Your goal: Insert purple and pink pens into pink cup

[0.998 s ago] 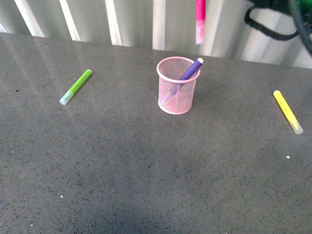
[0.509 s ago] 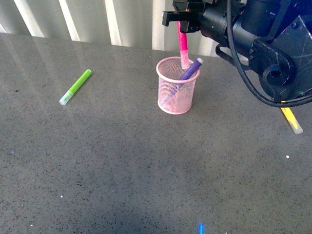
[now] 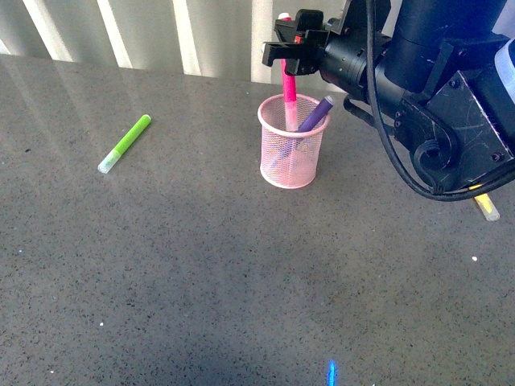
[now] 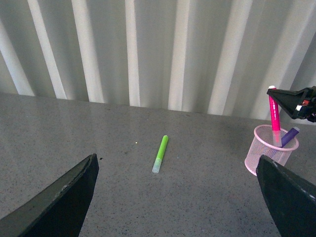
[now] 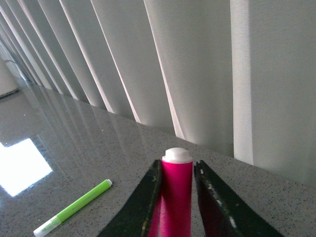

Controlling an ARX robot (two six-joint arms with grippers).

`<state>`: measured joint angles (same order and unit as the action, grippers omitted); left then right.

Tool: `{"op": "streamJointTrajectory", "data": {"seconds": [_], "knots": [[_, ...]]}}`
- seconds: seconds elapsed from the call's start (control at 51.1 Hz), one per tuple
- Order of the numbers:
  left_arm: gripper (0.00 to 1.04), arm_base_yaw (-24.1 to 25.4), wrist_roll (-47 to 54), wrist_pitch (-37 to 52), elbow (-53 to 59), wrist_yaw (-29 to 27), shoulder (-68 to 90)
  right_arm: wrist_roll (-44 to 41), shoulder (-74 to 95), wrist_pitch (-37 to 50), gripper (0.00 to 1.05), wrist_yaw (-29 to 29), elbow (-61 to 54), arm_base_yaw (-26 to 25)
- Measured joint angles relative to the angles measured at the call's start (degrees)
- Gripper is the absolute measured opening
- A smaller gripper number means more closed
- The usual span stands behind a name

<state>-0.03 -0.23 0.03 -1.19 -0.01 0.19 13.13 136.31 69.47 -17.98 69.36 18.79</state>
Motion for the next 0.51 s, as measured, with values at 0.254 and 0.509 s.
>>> {"op": "streamJointTrajectory", "data": {"seconds": [0.254, 0.509], "knots": [[0.98, 0.0, 0.0, 0.0, 0.0, 0.0, 0.0, 0.63, -0.13, 0.37, 0.74, 0.33, -0.66, -0.39], [0.98, 0.0, 0.0, 0.0, 0.0, 0.0, 0.0, 1.31, -3.67, 1.75, 0.97, 3.32, -3.72, -2.03]]}}
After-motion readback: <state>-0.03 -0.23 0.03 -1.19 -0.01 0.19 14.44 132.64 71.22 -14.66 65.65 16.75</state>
